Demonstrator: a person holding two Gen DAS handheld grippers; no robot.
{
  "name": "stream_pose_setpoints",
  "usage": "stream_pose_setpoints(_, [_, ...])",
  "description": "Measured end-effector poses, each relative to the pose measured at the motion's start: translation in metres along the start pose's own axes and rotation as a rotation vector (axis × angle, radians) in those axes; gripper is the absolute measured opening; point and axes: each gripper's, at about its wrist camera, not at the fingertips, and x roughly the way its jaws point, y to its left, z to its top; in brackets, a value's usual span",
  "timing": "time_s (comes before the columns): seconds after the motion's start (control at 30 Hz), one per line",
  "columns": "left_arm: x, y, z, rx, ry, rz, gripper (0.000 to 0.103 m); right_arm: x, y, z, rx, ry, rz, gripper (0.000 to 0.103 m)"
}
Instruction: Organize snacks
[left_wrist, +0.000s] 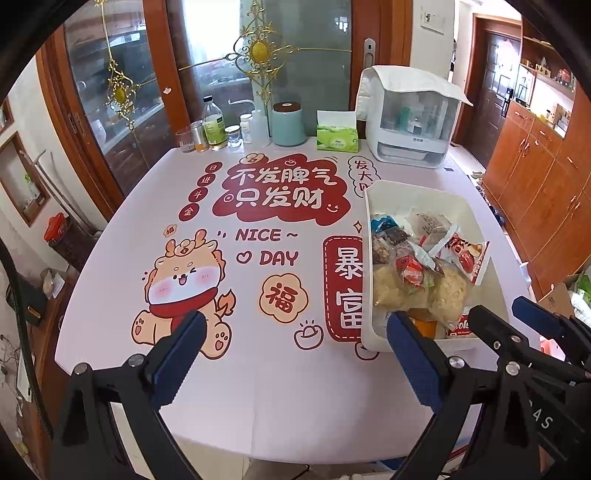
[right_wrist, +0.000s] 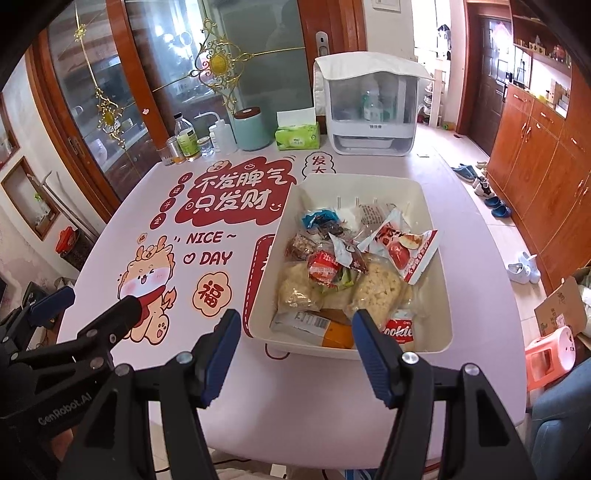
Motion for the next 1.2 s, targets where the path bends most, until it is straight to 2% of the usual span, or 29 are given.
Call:
stream_pose_setpoints(0.33, [0.008,0.003,0.0,-0.002,0.035,0.005,0.098,0.002,0.001,0.002,-0.001,0.008,0.007,0.064])
stream_pose_setpoints(1.2, [0.017,0.006,-0.003,-0.011,0.064,0.012,0.098,0.007,0.002,0.002,0.003,0.009,0.019,0.064])
